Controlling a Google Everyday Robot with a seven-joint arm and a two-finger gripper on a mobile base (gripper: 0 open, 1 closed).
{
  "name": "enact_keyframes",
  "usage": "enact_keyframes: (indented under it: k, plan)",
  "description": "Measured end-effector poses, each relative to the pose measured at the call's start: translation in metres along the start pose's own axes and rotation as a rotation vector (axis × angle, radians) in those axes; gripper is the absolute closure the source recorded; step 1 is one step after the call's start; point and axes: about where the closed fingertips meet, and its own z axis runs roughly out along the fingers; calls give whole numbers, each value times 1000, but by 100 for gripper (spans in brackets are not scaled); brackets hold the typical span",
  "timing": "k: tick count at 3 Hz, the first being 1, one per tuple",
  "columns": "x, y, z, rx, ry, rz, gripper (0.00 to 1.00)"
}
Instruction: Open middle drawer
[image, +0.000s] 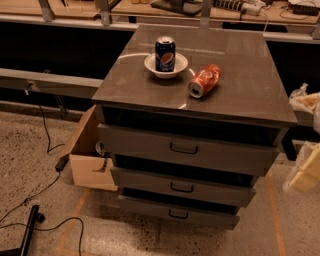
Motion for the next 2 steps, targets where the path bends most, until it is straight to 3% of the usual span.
enact_keyframes:
  k: [1,2]
  plan:
    - [40,32,67,-26,11,40,0]
    - [38,32,64,-29,14,37,0]
